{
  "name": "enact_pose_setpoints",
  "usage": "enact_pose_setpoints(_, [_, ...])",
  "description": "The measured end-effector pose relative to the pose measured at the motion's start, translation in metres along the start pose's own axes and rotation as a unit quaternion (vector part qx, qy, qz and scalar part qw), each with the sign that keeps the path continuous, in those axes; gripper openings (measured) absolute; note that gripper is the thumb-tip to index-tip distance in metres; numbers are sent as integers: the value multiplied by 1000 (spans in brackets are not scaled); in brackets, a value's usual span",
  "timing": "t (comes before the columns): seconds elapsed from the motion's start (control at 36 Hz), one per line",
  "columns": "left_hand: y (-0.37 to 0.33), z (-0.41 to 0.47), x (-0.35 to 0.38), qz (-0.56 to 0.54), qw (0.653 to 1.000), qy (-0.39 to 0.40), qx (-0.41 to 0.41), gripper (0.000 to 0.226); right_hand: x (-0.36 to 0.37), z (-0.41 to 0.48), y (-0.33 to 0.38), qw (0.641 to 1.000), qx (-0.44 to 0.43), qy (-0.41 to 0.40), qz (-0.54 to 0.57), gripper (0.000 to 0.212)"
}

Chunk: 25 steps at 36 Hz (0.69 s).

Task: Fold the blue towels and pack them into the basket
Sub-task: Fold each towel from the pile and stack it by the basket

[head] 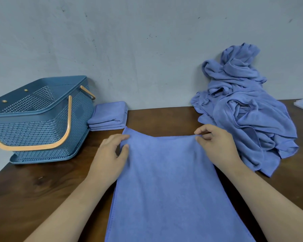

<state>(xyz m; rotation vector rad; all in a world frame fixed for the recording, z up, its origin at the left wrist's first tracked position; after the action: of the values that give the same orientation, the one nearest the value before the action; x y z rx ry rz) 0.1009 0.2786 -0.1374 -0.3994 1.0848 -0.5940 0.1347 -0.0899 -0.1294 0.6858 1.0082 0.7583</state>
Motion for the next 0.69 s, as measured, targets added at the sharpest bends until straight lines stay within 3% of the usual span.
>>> enact_pose_setpoints(0.08, [12,-3,28,120,988,96,-30,46,11,1,-4,999,-9,31,-22,29])
enact_pose_setpoints(0.14, [19,-5,36,146,981,120,-43,49,22,1,-11,997,-6,67,-47,29])
enact_pose_setpoints(0.22, [20,-6,35,144,982,115,-40,50,22,3,-13,996,-5,67,-58,29])
enact_pose_setpoints(0.33, [19,-6,36,154,980,117,-36,51,8,8,4,999,-43,-1,-27,30])
enact_pose_setpoints(0.47, [18,-7,35,152,980,125,-37,51,29,9,-5,992,-38,68,-101,28])
enact_pose_setpoints(0.61, [13,-1,19,89,992,77,-46,54,31,7,-5,987,-63,72,-132,28])
enact_pose_setpoints(0.69, [14,-2,27,151,981,112,-46,54,32,8,-5,986,-64,71,-134,28])
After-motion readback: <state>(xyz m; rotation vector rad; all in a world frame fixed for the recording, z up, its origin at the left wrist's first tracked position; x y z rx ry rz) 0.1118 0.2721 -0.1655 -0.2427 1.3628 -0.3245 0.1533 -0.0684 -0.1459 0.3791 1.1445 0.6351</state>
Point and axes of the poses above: each hand's wrist, its own z-axis towards the middle knuckle, its own x-axis out of the palm, y = z × x, the point moved 10 cm from there along z, towards the middle knuckle, and after that the axes turned 1 degree about z, right-handed, at the moved point
